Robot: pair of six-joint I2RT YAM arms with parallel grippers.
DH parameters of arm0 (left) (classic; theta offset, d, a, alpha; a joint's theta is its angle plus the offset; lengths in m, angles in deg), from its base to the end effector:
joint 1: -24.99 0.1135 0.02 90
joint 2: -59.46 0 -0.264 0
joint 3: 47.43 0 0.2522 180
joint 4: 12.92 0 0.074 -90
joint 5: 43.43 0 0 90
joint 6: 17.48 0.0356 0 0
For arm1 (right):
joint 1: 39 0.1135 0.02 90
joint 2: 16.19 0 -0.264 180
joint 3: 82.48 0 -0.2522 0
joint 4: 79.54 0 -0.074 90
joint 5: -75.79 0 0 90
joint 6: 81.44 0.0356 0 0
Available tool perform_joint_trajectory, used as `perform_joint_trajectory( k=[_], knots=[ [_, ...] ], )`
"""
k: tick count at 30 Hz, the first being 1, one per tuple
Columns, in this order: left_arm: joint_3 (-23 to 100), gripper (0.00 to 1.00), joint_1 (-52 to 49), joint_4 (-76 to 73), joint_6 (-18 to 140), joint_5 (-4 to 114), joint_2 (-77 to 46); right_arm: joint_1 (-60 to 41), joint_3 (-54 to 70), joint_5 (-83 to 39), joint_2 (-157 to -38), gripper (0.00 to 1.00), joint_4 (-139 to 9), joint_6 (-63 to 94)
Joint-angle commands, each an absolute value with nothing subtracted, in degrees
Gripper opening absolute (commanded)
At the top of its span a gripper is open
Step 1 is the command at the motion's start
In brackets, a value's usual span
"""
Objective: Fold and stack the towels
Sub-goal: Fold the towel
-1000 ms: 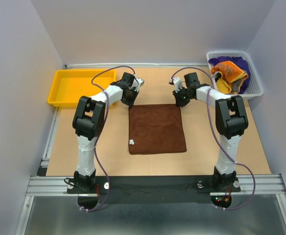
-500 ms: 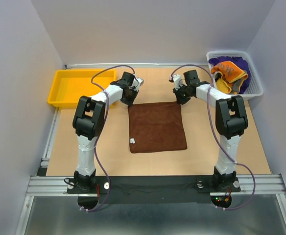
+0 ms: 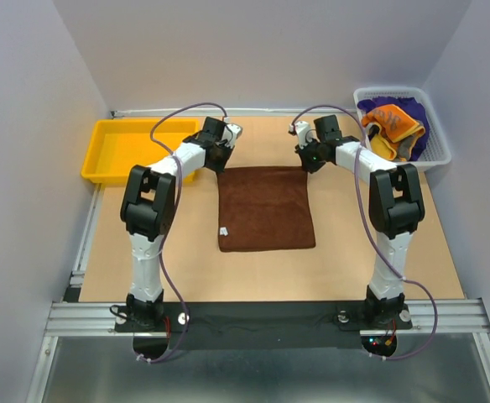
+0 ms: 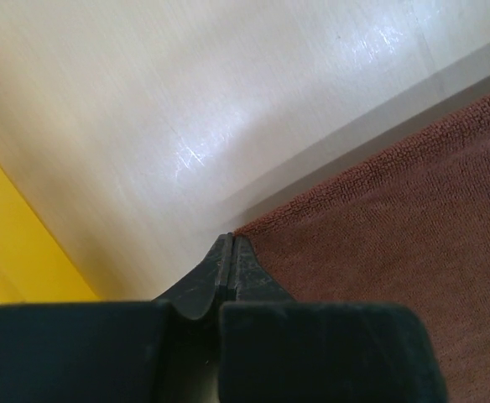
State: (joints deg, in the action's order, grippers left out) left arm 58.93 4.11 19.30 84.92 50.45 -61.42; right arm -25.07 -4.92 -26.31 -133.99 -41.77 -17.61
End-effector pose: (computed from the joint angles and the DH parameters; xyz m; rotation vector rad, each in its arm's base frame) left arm 0.4427 -0.1714 0.1971 0.7149 2.2800 -0.1508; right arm 0.4365 0.1160 0.1932 -0.9309 2.2955 0.1729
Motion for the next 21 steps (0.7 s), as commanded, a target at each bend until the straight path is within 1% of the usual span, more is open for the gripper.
perform_joint_trajectory(
  k=[1,9,13,21],
  knots=[
    [55.12,0.0,5.13,15.88,86.76,47.02,-53.49,-25.64,-5.1,-22.65,-129.23,0.0,-45.12,-18.6],
    [46.85,0.0,4.34,11.66,84.74,48.42,-45.4,-24.76,2.54,-22.13,-122.55,0.01,-48.46,-16.75],
    [43.95,0.0,2.94,11.65,82.9,48.16,-42.58,-24.59,7.11,-21.51,-119.12,0.01,-49.35,-15.44],
    [33.75,0.0,0.73,12.35,75.52,47.54,-34.77,-24.06,16.25,-22.29,-109.98,0.01,-49.35,-10.17]
  ],
)
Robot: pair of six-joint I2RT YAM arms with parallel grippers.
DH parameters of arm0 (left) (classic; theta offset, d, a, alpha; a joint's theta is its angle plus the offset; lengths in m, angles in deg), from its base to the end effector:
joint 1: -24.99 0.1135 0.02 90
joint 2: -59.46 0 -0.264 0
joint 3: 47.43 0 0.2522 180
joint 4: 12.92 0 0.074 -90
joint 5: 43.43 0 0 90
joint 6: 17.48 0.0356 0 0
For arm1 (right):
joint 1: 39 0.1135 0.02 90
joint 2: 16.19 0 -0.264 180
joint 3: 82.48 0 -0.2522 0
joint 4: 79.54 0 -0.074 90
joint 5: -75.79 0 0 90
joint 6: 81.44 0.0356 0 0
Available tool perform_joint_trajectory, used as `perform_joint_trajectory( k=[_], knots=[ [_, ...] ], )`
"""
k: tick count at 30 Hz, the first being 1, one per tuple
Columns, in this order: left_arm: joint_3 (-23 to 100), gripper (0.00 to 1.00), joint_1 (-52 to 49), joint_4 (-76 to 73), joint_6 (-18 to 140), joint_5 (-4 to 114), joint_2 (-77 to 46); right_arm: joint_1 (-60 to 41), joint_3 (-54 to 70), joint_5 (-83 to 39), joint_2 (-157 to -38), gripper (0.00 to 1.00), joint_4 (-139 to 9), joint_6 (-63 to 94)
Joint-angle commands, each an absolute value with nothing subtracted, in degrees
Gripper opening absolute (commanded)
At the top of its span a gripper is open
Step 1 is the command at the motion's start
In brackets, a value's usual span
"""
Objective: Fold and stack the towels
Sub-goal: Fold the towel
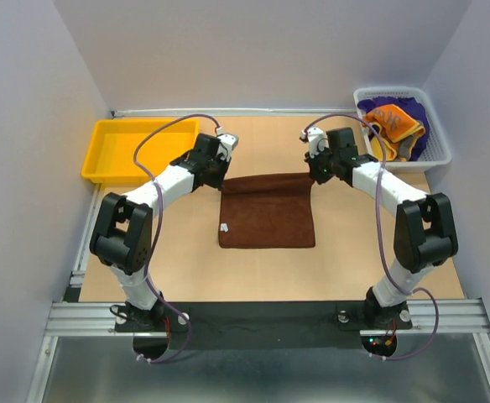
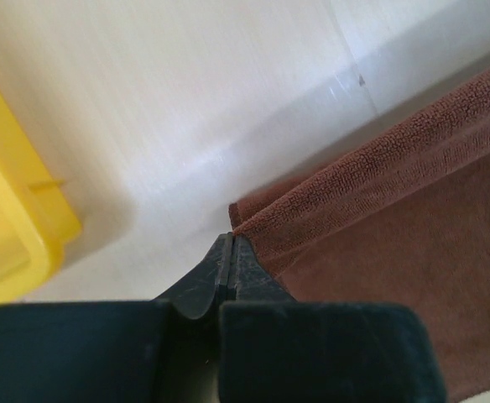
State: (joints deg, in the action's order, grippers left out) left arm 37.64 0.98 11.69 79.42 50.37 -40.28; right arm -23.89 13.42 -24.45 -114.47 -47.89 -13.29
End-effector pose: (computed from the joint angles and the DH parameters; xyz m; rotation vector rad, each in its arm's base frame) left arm 0.3584 -0.1622 0.2405 0.6379 2.1735 -0.2340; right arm 0.3638 0.1048 0.2348 -0.8288 2.2094 0.1547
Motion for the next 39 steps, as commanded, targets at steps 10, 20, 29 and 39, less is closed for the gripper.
perform_joint_trajectory(
  k=[10,20,29,39],
  knots=[
    [24.78,0.0,-2.96,14.2,68.57,48.42,-27.81,-23.88,26.71,-26.15,-98.9,0.01,-47.42,-1.73],
    [21.26,0.0,-3.84,16.31,64.96,49.3,-25.36,-23.97,32.52,-30.64,-93.36,0.0,-39.87,8.28],
    [19.25,0.0,-5.51,16.93,64.0,50.09,-24.39,-23.8,34.81,-29.5,-90.37,0.0,-35.99,13.48],
    [18.71,0.0,-5.68,17.98,62.68,49.56,-26.31,-23.79,33.32,-31.17,-93.35,0.01,-33.44,10.5]
  ],
)
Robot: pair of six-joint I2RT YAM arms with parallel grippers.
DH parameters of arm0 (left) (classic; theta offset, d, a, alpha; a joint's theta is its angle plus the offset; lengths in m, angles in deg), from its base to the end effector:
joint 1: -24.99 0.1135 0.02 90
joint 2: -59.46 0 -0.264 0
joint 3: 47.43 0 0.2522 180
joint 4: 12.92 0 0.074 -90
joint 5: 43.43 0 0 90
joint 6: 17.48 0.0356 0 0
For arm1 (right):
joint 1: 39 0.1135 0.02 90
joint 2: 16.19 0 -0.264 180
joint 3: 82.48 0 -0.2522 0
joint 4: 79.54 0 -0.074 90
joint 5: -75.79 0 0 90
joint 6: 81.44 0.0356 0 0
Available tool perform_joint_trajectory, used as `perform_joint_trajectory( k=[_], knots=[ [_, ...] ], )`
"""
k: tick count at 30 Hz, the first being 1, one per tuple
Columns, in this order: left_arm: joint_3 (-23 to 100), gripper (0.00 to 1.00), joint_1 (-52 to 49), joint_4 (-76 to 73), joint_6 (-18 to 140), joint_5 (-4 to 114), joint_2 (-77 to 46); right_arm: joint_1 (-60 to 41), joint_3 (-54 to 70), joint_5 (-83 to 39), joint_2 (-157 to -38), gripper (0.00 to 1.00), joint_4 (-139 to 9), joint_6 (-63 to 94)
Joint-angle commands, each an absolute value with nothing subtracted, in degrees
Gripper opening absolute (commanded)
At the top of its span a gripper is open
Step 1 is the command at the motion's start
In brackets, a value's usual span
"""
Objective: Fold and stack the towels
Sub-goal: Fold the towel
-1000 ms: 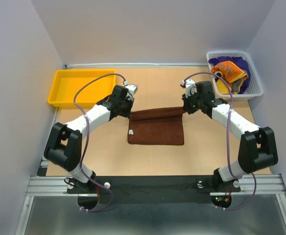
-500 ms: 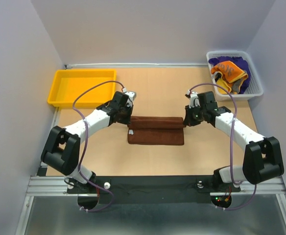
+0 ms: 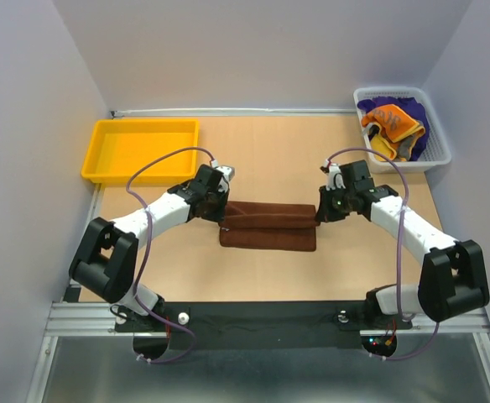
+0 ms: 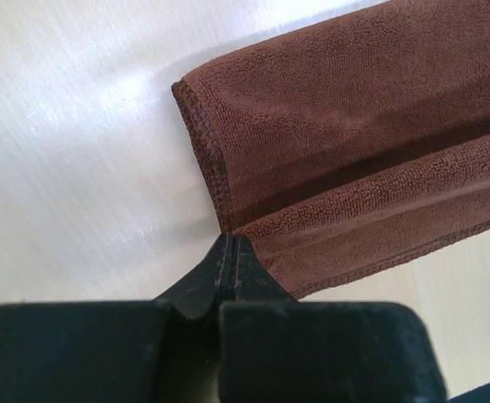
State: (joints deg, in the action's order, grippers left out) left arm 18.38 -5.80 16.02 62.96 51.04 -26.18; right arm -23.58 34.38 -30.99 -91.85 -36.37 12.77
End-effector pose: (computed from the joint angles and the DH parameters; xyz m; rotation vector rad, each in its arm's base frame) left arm 0.2643 -0.1607 0.2088 0.4889 2.4122 -0.4094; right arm 0.2496 0.0795 0.2253 -0.3654 2.5320 0.5059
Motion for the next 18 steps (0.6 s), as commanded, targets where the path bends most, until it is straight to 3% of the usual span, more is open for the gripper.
perform_joint_trajectory(
  k=[1,13,18],
  knots=[
    [18.8,0.0,-5.68,18.16,62.85,50.0,-26.67,-23.79,33.23,-30.39,-93.62,0.0,-32.57,10.23],
    [19.24,0.0,-7.26,19.56,62.85,50.97,-29.83,-23.27,32.0,-32.84,-99.42,0.04,-30.45,6.98],
    [19.24,0.03,-7.53,20.53,62.24,50.88,-28.52,-22.83,31.64,-33.63,-100.66,0.15,-29.92,6.45]
  ],
)
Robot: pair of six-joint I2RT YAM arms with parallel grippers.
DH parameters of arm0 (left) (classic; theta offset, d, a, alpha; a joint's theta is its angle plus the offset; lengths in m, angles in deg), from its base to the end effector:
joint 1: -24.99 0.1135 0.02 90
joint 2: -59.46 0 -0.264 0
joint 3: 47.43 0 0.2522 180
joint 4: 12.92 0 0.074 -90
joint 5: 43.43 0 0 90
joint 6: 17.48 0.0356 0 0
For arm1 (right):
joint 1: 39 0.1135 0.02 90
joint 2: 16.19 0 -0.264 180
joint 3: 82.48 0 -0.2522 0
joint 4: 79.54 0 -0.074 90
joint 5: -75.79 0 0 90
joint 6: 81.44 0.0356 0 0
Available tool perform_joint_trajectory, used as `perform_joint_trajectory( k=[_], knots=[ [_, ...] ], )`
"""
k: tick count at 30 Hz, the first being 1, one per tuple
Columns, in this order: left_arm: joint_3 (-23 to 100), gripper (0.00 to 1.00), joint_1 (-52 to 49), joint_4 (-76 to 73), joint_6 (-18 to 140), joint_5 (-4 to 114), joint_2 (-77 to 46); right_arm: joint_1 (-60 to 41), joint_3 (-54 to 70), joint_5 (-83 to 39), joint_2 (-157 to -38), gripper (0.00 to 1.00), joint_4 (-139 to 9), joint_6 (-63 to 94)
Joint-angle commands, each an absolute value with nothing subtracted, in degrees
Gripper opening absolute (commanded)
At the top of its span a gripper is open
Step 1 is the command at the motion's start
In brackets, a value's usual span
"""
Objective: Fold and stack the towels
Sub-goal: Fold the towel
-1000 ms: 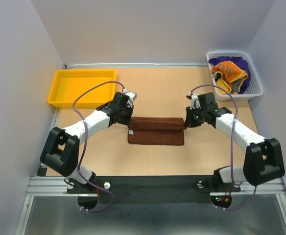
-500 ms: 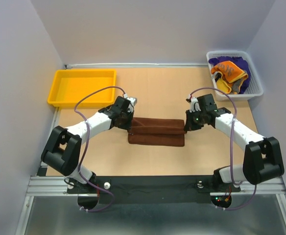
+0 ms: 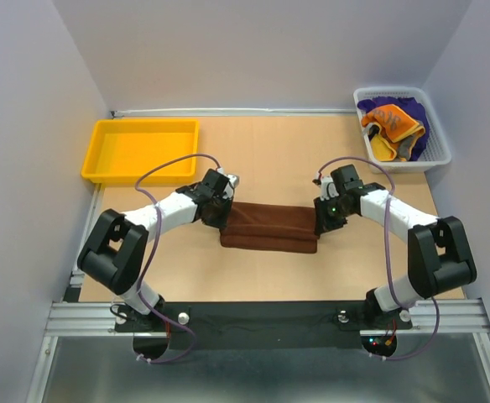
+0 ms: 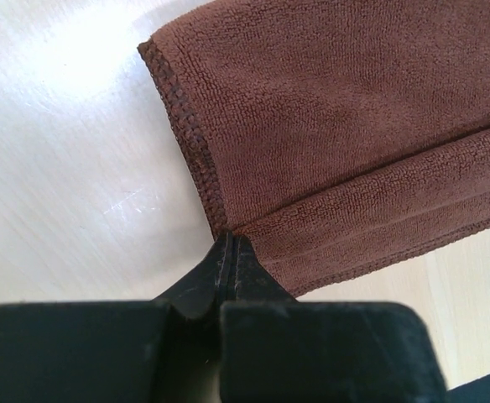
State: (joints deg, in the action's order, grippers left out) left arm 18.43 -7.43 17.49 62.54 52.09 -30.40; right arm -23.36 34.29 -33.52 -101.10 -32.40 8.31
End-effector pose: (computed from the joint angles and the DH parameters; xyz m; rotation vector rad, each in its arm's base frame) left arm 0.2628 -0.1709 0.1859 0.5381 2.5088 -0.4131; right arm 0.2566 0.0841 0.1830 -0.4706 2.7337 0.5368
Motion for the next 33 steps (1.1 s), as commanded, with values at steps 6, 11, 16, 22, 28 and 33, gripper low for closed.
perform_joint_trajectory(
  k=[6,11,16,22,28,33],
  knots=[
    [19.76,0.27,-9.02,22.55,60.92,53.33,-23.61,-22.48,30.68,-35.47,-95.66,0.55,-29.22,6.45],
    [19.85,0.49,-9.55,22.03,58.73,58.17,-16.84,-21.6,29.19,-41.1,-91.6,0.61,-29.57,6.98],
    [19.68,0.59,-9.55,19.83,52.32,54.85,-9.36,-15.82,27.87,-38.21,-92.22,0.61,-32.72,11.45],
    [15.47,0.55,-9.73,13.69,42.3,50.35,-7.42,-6.41,28.83,-28.99,-96.52,0.56,-42.03,21.82],
    [9.32,0.4,-12.97,5.69,36.67,49.04,-12.16,-3.49,36.82,-22.13,-97.24,0.51,-48.46,31.14],
    [-0.59,0.28,-13.77,-1.15,29.65,47.98,-11.21,-3.49,44.73,-14.75,-90.65,0.47,-49.0,37.55]
  ],
)
